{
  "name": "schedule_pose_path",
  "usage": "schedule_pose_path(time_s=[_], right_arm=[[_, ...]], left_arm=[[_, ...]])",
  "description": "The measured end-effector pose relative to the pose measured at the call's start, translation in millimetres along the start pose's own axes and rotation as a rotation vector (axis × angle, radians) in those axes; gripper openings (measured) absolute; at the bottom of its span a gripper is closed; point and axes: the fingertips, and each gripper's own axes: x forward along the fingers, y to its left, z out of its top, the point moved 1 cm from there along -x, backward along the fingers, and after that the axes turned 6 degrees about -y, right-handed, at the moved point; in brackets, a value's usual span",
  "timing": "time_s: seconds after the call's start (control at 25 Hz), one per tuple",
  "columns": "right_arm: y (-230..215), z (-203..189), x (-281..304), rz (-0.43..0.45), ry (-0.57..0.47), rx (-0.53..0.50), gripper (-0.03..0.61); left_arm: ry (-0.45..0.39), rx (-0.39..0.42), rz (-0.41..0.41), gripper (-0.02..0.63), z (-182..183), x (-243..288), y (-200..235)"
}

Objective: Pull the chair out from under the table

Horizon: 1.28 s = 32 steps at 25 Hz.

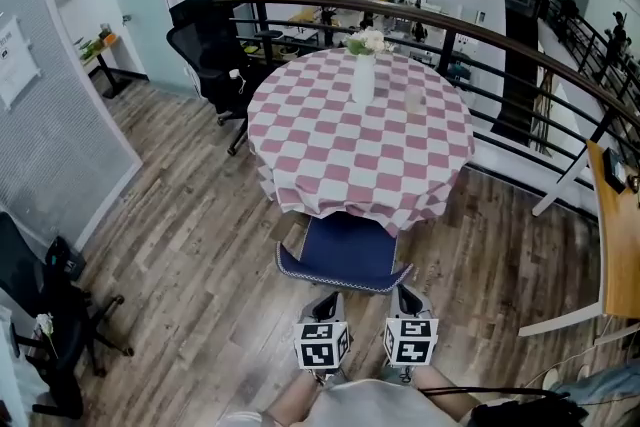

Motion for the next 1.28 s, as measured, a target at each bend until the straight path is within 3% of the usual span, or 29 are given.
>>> schedule_pose_path(time_s=[0.28,0.48,0.56,0.72,0.8,0.92,1.28], right_arm=[[-19.9,1.6,-3.4,-0.013,-0.004,0.028,0.018],[-30.3,-2.2,-4.3,-0.011,0.007,0.048,0.018],[-32.6,-2.5,-2.9,-0.004,0.012,0.056,0.018],[-34.4,-3.2,-0.8,0.006,0.017,0.06,0.018],[-37.0,-4.2,-1.3,0.005,0.025,0.063,0.018],[-41.4,-6.9,-2.6,0.001,0.035,0.07,0.018],[-49.0,-16.7,-6.9,-0.019,0.068,0.083,0.018]], left_arm=[[0.005,0.034,-0.013,0.003,6.5,10.7,-17.4],[0.069,0.174,-0.038,0.004,3.1,24.2,-20.6],[0.109,0.191,-0.072,0.005,0.6,30.0,-18.5],[0.171,0.223,-0.139,0.087,-0.3,38.2,-12.0],[0.201,0.307,-0.175,0.137,0.2,43.3,-10.1],[0.27,0.495,-0.247,0.207,-4.8,50.8,-5.1],[0.578,0.939,-0.522,0.225,-38.2,74.1,8.9]])
